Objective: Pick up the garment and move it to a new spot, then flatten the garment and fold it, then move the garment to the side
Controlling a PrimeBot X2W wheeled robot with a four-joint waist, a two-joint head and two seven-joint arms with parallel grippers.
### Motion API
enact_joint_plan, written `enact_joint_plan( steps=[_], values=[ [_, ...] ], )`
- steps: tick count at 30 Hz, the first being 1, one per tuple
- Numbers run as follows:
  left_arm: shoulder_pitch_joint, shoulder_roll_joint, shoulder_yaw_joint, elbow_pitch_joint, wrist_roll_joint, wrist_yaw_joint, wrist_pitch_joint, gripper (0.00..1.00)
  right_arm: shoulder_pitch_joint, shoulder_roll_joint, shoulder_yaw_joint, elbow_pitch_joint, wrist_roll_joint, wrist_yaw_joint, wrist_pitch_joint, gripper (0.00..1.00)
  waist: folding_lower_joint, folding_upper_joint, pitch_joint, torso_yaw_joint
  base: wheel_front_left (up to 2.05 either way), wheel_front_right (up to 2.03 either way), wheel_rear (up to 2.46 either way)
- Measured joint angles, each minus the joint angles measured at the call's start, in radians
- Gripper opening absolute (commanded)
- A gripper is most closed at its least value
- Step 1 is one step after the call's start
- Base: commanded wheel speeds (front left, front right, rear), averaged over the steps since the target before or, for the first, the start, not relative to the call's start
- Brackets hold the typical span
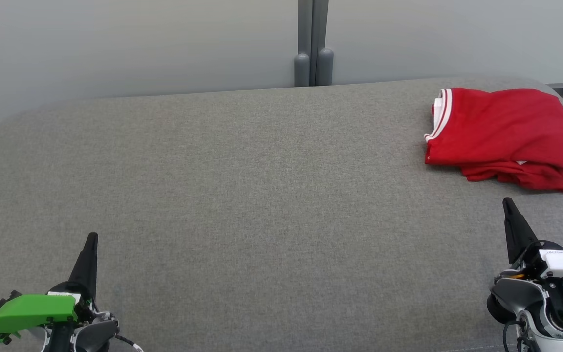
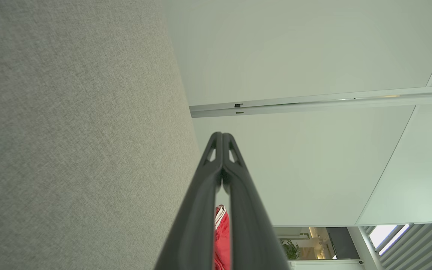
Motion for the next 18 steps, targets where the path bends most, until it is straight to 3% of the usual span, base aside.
enact_joint_plan(
  steps=[18],
  values=[
    [0.000,0.000,0.000,0.000,0.000,0.000,0.000,0.00,0.000,0.000,0.000,0.000,0.000,0.000,0.000,0.00,0.0000,0.0000,0.000,0.000,0.00,0.00,0.00]
  ],
)
